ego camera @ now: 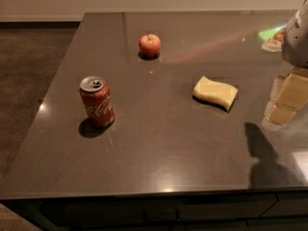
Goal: Move sponge near apple
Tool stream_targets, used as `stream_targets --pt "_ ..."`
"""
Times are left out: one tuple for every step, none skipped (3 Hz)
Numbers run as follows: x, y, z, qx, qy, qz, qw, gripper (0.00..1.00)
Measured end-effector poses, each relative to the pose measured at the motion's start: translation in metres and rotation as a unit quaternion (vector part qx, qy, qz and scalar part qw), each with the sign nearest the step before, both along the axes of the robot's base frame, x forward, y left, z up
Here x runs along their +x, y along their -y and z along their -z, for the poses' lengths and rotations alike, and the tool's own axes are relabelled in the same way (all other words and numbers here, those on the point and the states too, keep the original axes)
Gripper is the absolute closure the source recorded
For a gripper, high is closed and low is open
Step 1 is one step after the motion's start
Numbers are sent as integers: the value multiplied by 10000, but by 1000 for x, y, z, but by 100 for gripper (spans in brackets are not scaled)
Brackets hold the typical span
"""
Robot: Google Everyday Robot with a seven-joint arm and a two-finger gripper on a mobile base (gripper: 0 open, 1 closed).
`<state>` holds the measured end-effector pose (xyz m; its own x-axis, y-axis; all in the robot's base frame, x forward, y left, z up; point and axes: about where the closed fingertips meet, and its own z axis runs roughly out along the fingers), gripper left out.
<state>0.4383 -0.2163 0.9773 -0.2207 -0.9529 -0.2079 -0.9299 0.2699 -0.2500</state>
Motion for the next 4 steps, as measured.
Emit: stream_targets --pt "0 0 0 0 0 0 10000 0" --pt "8 -1 -1 -29 81 75 9999 0" --pt "27 -1 3 -14 120 261 9996 0" --pt "49 3 13 55 91 510 9986 0"
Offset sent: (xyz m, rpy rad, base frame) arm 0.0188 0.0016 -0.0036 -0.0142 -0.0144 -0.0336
